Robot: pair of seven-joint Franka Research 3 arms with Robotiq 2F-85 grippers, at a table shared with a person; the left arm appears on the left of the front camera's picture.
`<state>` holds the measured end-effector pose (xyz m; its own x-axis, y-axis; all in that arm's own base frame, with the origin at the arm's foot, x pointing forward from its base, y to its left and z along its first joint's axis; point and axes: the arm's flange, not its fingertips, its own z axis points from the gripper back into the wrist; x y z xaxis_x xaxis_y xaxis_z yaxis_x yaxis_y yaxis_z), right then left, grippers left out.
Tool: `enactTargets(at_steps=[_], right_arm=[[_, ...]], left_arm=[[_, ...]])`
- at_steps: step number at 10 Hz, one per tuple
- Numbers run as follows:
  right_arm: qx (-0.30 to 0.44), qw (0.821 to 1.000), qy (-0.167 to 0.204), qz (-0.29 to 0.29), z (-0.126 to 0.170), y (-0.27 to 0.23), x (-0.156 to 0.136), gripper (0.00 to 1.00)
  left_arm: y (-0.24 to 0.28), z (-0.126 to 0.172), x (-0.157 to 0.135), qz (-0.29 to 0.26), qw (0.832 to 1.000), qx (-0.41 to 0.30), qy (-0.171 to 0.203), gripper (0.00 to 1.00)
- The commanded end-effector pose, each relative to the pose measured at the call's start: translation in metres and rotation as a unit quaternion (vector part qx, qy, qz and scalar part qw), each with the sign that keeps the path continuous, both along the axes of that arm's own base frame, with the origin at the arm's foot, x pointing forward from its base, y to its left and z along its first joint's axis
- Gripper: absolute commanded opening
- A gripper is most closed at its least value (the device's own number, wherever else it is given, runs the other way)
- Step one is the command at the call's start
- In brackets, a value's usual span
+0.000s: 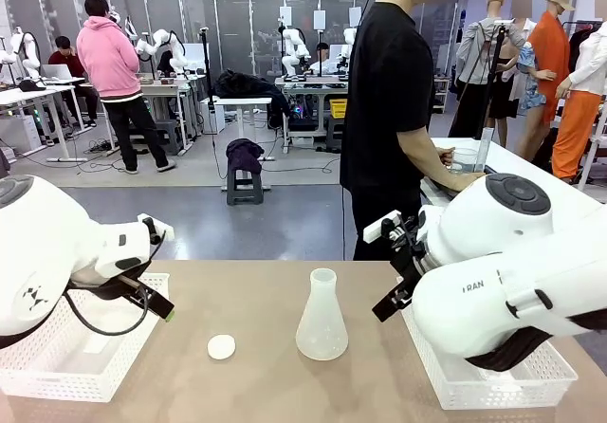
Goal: Prepare the solutions needed for the experiment.
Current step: Pick up the Plastic Funnel and insert it into the Big flask.
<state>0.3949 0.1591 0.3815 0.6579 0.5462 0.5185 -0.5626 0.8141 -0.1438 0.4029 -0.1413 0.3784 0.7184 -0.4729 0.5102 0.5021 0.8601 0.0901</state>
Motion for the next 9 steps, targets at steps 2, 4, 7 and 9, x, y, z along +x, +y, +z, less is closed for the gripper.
enactTargets(at_steps=[2,4,7,9], right_arm=[[0.083,0.993,0.021,-0.082,0.044,-0.039,-0.018,1.0],[0.189,0.974,0.039,-0.121,0.072,-0.066,-0.026,1.0],[0.405,0.905,0.047,-0.121,0.099,-0.111,-0.042,1.0],[0.518,0.84,0.072,-0.147,0.104,-0.141,-0.052,1.0]], left_arm=[[0.037,0.041,-0.015,0.054,0.993,-0.105,0.03,1.0],[0.05,0.066,-0.021,0.105,0.976,-0.182,0.049,1.0],[0.079,0.091,-0.025,0.131,0.924,-0.35,0.082,1.0],[0.099,0.107,-0.036,0.122,0.888,-0.437,0.078,1.0]])
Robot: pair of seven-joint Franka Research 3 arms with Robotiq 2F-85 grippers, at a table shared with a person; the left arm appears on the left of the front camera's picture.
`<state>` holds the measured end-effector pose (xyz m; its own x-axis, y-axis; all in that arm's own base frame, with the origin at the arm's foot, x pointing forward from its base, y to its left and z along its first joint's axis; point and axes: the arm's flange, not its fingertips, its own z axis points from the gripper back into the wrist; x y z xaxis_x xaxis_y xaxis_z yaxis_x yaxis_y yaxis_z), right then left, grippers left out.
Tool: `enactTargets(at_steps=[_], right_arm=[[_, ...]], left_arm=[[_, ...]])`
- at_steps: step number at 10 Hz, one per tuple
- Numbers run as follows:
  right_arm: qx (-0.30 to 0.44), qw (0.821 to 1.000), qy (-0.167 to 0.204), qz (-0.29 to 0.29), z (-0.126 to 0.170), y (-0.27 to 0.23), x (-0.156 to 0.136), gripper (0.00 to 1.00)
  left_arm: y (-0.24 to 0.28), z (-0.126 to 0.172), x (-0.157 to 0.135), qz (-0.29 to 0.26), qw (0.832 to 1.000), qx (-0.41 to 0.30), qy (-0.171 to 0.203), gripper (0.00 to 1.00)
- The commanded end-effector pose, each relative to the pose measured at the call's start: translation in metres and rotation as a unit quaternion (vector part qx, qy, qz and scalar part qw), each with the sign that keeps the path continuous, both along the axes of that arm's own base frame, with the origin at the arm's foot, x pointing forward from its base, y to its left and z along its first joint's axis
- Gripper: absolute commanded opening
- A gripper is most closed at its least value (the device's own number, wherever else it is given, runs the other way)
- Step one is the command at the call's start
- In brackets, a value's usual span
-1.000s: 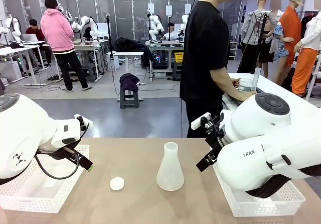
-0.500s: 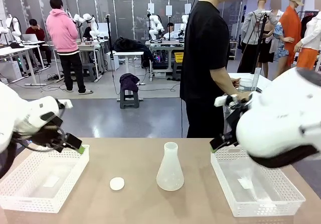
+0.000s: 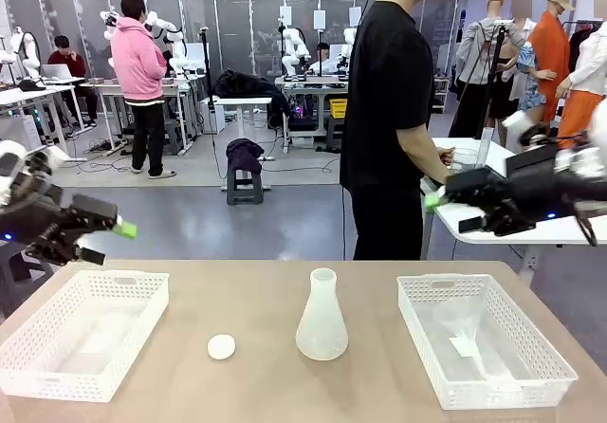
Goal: Prepare the solutions needed for the experiment.
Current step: Pick up the Plastic Funnel and insert it into the Big flask.
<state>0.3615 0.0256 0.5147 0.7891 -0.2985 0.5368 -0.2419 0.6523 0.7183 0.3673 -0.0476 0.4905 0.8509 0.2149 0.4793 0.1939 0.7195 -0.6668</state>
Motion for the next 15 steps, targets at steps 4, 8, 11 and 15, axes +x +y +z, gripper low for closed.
enactTargets(at_steps=[4,8,11,15], right_arm=[[0.139,0.989,0.045,0.032,-0.037,-0.016,-0.015,1.0],[0.165,0.98,0.098,0.058,-0.049,-0.008,-0.005,1.0],[0.153,0.982,0.069,0.085,-0.049,-0.001,-0.005,1.0],[0.162,0.978,0.114,0.066,-0.053,-0.005,-0.002,1.0]], left_arm=[[0.022,0.005,-0.009,-0.084,0.965,-0.246,-0.023,1.0],[0.013,-0.016,-0.003,-0.101,0.95,-0.288,0.069,1.0],[-0.005,-0.017,-0.005,-0.155,0.944,-0.276,0.096,1.0],[-0.006,-0.031,-0.009,-0.133,0.944,-0.286,0.092,1.0]])
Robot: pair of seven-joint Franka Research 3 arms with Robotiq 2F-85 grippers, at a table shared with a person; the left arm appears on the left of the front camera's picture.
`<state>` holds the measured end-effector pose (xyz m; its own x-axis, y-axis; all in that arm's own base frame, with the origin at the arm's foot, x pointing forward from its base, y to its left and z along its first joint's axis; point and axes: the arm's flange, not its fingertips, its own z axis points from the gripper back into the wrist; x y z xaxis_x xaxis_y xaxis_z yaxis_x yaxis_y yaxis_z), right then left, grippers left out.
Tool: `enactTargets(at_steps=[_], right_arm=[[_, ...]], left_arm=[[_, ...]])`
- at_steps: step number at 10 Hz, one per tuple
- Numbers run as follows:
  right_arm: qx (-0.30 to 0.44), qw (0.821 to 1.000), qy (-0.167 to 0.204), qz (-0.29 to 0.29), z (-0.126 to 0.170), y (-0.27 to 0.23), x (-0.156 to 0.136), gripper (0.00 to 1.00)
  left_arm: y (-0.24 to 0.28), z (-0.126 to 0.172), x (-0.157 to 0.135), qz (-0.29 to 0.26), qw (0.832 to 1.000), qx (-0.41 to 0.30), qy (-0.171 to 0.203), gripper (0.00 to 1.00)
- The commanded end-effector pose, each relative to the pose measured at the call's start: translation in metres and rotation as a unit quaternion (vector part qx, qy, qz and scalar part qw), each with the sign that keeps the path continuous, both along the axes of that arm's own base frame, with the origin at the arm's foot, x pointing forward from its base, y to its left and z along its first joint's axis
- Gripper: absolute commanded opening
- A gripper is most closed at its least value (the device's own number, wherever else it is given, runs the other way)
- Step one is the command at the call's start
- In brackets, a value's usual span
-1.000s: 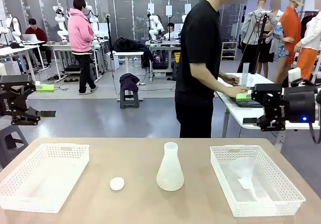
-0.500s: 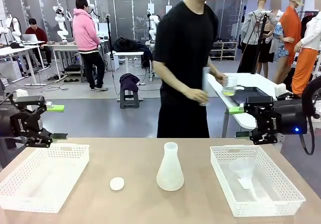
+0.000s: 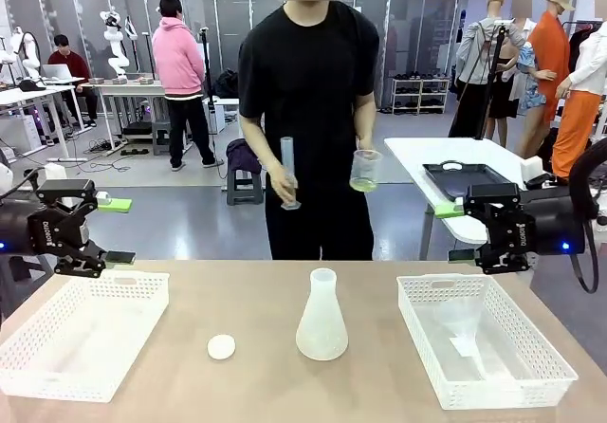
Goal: Prepare the solutions needed for the experiment.
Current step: Pick up the Plastic Funnel and insert it into the Big flask.
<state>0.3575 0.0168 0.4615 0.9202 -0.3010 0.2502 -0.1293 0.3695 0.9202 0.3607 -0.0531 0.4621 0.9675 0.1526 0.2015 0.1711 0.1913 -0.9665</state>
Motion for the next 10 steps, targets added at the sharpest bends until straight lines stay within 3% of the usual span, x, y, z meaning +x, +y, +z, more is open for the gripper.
enactTargets(at_steps=[1,2,3,5,6,8,10], right_arm=[[0.009,1.0,0.005,-0.003,0.001,0.004,0.002,1.0],[0.0,1.0,0.0,0.0,0.0,0.0,0.0,1.0],[-0.052,0.998,-0.039,0.018,0.0,-0.015,0.004,1.0],[-0.169,0.974,-0.092,0.12,0.009,-0.044,0.031,1.0],[-0.213,0.961,-0.098,0.149,0.015,-0.05,0.047,1.0],[-0.284,0.905,-0.149,0.279,0.026,-0.055,0.082,1.0],[-0.356,0.83,-0.208,0.376,0.033,-0.044,0.117,1.0]], left_arm=[[-0.001,-0.003,-0.003,0.002,1.0,-0.01,0.005,1.0],[-0.001,-0.003,-0.003,0.002,1.0,-0.01,0.005,1.0],[-0.001,-0.003,-0.003,0.002,1.0,-0.01,0.005,1.0],[-0.001,-0.003,-0.003,0.002,1.0,-0.01,0.005,1.0],[-0.001,-0.003,-0.003,0.002,1.0,-0.01,0.005,1.0],[-0.001,-0.003,-0.003,0.002,1.0,-0.01,0.005,1.0],[-0.001,-0.003,-0.003,0.002,1.0,-0.01,0.005,1.0]])
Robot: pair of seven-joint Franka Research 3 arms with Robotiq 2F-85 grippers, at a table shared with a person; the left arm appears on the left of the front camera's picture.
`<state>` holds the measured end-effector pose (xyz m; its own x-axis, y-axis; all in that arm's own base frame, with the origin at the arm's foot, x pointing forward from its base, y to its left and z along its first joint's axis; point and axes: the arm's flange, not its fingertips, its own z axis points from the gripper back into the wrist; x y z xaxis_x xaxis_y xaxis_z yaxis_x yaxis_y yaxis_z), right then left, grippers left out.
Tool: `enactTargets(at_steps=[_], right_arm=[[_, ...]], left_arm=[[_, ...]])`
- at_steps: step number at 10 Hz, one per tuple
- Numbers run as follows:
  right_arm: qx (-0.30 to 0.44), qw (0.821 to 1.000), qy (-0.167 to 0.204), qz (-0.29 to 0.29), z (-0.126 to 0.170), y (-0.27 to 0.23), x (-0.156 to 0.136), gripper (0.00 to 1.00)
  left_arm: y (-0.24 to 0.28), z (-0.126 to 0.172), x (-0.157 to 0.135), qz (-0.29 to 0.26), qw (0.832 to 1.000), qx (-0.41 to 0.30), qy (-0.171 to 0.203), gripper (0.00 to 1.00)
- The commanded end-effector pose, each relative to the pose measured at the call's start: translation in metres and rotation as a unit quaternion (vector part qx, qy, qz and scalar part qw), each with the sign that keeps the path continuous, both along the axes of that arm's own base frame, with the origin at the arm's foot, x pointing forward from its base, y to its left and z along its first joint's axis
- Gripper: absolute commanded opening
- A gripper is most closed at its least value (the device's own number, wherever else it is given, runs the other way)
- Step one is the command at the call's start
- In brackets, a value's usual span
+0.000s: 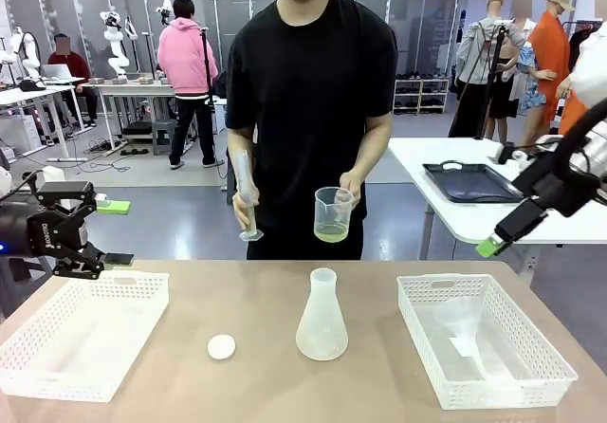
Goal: Prepare the solutions needed for the experiment.
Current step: Pick up the Plastic Funnel and insert it into the Big flask.
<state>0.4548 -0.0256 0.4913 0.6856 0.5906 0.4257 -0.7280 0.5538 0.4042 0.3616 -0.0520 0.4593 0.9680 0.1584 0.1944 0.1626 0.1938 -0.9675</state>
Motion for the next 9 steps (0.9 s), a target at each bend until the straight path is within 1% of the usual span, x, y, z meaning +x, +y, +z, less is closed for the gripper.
enactTargets(at_steps=[1,2,3,4,5,6,7,9], right_arm=[[-0.051,0.991,-0.078,0.101,0.001,0.01,0.036,1.0],[-0.087,0.983,-0.104,0.127,-0.005,0.021,0.049,1.0],[-0.124,0.973,-0.114,0.16,-0.013,0.031,0.059,1.0],[-0.15,0.964,-0.127,0.177,-0.022,0.037,0.068,1.0],[-0.17,0.961,-0.134,0.172,-0.028,0.041,0.071,1.0],[-0.178,0.962,-0.125,0.165,-0.034,0.042,0.071,1.0],[-0.151,0.966,-0.116,0.176,-0.02,0.044,0.071,1.0],[-0.151,0.966,-0.116,0.176,-0.02,0.044,0.071,1.0]], left_arm=[[-0.002,0.0,-0.003,-0.001,1.0,-0.011,0.001,1.0],[-0.002,0.0,-0.003,-0.001,1.0,-0.011,0.001,1.0],[-0.002,0.0,-0.003,-0.001,1.0,-0.011,0.001,1.0],[-0.002,0.0,-0.003,-0.001,1.0,-0.011,0.001,1.0],[-0.002,0.0,-0.003,-0.001,1.0,-0.011,0.001,1.0],[-0.002,0.0,-0.003,-0.001,1.0,-0.011,0.001,1.0],[-0.002,0.0,-0.003,-0.001,1.0,-0.011,0.001,1.0],[-0.002,0.0,-0.003,-0.001,1.0,-0.011,0.001,1.0]])
